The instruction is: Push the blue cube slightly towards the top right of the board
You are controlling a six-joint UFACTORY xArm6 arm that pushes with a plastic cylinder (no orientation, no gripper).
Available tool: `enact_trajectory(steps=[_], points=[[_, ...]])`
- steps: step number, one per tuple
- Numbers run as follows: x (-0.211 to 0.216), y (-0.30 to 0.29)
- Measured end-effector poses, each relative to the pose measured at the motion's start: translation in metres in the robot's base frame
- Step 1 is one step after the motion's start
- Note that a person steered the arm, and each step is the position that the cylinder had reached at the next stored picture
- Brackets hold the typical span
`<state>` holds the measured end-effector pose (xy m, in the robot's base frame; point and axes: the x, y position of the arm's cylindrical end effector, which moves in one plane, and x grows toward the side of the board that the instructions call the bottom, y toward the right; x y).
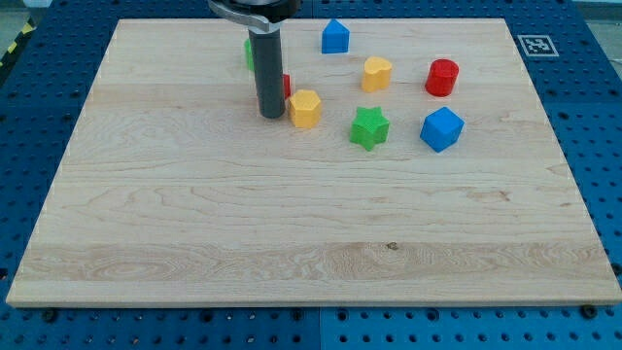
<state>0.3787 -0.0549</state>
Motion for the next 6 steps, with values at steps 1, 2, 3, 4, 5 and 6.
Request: enact_trajectory(steps=[1,2,3,4,5,6], points=[[-0.007,0.000],[-0.007,0.000],[0.032,0.009],[0.058,0.062],[0.058,0.130],[0.058,0.156]])
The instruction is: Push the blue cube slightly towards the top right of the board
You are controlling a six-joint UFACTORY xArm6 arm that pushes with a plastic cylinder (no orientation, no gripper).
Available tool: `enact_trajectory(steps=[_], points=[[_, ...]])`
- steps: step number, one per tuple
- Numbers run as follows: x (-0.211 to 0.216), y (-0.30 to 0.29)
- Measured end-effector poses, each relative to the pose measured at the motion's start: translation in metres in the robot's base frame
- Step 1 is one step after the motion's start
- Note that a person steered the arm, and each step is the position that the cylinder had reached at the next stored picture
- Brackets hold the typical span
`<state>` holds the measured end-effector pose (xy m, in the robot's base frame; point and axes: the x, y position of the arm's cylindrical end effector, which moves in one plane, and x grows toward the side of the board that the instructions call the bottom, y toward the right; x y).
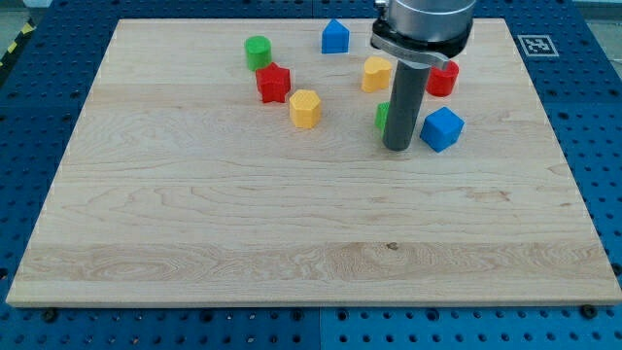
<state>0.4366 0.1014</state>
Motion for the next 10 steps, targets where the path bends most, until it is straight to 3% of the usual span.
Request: enact_trajectory(steps=[3,5,8,10], points=[[0.029,0.030],[-0.002,0.036],[-0.013,0.060],[0.002,0.127]])
